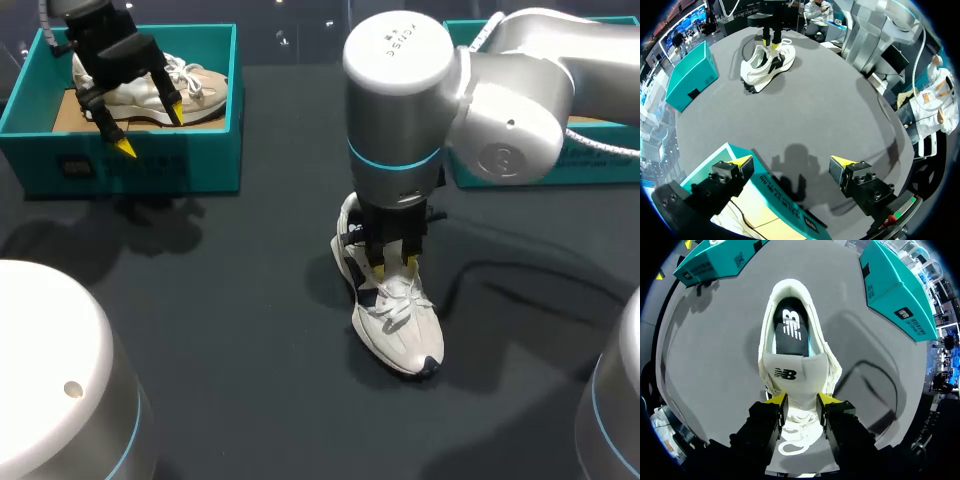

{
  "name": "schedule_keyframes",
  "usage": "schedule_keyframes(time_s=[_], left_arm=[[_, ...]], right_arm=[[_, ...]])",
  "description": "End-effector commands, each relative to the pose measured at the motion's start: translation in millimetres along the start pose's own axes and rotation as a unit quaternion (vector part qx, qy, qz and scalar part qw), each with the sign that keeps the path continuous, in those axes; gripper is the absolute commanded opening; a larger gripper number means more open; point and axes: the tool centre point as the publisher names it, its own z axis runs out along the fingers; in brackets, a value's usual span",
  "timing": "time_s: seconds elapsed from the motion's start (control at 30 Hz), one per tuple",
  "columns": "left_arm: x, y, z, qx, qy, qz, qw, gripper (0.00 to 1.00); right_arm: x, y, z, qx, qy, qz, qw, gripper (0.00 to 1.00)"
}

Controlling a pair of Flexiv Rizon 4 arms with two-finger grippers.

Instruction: Take the shoe out of the shoebox, open the shoe tongue, remove and reinsert the insole, then place the shoe into the shoebox

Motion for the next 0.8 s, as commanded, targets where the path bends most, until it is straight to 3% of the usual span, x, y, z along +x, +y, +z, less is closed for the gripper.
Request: schedule_keyframes(time_s=[0.03, 0.57, 0.8], left_arm=[[0.2, 0, -1, -0.001, 0.001, 0.0, 1.0, 1.0], [0.2, 0, -1, -0.001, 0.001, 0.0, 1.0, 1.0], [0.2, 0, -1, -0.001, 0.001, 0.0, 1.0, 1.0]], right_arm=[[1.8, 3.4, 8, 0.014, 0.003, 0.006, 1.0, 0.36], [13.4, 3.3, -13, -0.007, -0.028, 0.0, 1.0, 0.26], [6.3, 10.3, -2, -0.004, -0.03, 0.003, 1.0, 0.25]])
